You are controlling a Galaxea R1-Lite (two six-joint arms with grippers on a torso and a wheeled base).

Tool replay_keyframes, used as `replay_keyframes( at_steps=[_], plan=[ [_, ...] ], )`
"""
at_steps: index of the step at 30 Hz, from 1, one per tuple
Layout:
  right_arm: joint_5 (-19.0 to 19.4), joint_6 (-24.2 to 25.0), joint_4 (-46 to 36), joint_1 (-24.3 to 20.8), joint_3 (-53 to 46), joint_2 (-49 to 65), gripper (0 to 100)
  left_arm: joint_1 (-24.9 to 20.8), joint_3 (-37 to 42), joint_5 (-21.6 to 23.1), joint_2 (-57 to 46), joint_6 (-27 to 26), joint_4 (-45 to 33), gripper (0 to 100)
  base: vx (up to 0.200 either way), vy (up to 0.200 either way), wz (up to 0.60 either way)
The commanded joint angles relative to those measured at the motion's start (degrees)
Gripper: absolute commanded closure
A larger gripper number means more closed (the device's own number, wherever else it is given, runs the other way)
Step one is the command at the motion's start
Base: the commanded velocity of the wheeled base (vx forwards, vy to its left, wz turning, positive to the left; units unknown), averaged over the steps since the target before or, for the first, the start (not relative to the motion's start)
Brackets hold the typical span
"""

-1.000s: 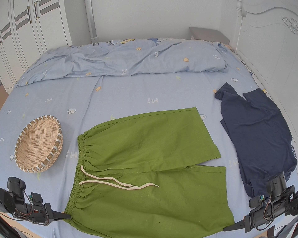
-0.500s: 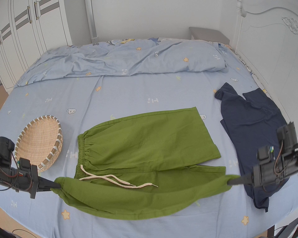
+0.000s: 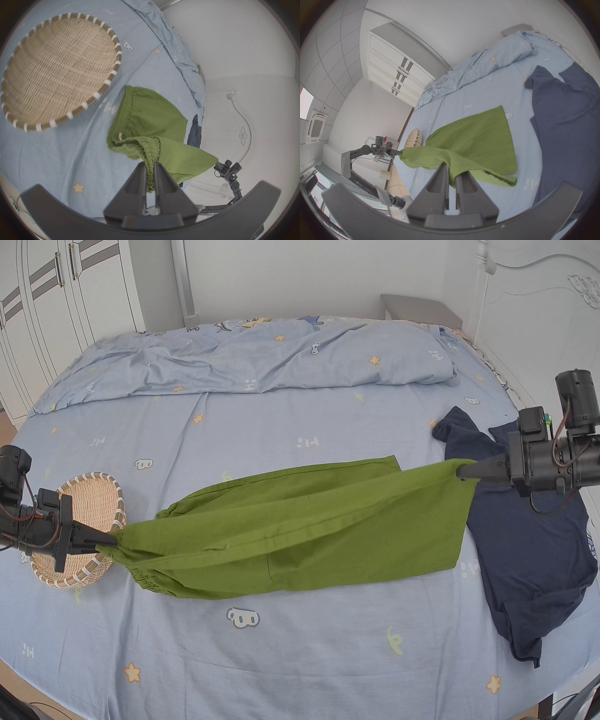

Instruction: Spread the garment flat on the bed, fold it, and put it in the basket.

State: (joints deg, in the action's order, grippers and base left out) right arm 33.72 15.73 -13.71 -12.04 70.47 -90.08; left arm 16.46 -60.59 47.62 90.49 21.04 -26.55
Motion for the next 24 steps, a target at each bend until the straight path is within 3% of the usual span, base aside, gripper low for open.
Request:
replay_keyframes(
  at_steps=[1,9,15,24],
  plan=[
    [-0.41,0.01,-0.26,1.06,6.43,-7.66,100,-1.34,-6.21,0.02,6.98,0.67,-0.52,100,0.0,0.0,0.0],
    [-0.32,-0.35,1.32,1.76,11.79,-13.9,100,-4.5,-14.3,-0.77,12.96,4.18,0.1,100,0.0,0.0,0.0],
    [-0.23,0.18,6.6,3.26,13.9,-16.27,100,-3.54,-17.9,-0.77,15.59,4.18,-0.43,100,0.0,0.0,0.0],
    [-0.32,0.18,5.72,3.87,19.97,-19.17,100,-2.83,-19.39,-0.77,17.0,4.18,0.1,100,0.0,0.0,0.0]
  ],
)
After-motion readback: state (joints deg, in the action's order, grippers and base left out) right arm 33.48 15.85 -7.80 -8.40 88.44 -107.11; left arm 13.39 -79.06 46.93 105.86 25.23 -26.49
